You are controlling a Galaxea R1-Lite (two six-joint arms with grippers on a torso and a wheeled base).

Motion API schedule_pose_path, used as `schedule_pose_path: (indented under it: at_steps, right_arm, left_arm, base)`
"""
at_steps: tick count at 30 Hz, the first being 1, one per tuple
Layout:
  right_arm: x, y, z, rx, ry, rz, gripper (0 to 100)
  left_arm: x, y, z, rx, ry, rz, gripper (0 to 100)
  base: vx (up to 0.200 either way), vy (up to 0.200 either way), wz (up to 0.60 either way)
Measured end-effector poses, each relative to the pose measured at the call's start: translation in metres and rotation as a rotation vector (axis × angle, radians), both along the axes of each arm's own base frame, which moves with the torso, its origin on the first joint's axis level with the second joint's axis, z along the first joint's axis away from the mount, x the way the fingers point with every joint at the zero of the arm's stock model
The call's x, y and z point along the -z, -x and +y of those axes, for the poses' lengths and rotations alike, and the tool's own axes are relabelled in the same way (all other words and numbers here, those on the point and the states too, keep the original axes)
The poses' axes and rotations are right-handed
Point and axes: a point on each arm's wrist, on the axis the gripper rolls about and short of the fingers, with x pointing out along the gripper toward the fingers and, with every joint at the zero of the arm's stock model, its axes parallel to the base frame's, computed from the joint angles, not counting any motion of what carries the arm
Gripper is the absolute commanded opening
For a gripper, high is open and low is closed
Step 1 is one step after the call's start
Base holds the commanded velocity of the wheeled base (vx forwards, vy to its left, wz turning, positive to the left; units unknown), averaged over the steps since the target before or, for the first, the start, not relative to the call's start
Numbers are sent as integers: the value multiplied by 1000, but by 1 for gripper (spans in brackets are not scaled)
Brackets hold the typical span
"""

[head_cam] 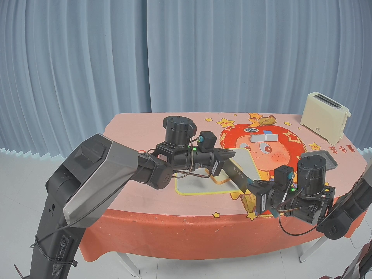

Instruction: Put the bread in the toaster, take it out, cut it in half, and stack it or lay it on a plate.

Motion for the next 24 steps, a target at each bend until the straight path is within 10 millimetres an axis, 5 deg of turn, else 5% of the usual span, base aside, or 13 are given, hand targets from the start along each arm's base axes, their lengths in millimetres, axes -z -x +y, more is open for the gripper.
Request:
schedule_pose_path:
  at_steps: [15,24]
  right_arm:
    - [-2,-6,2,7,-8,-12,0]
    - [-6,-7,2,11,-21,-28,0]
  left_arm:
    - [2,0,-1,-5,-2,-1,0]
    - [-22,-4,-2,-10,42,-58,0]
  base:
    - [0,0,0]
    - [0,0,0]
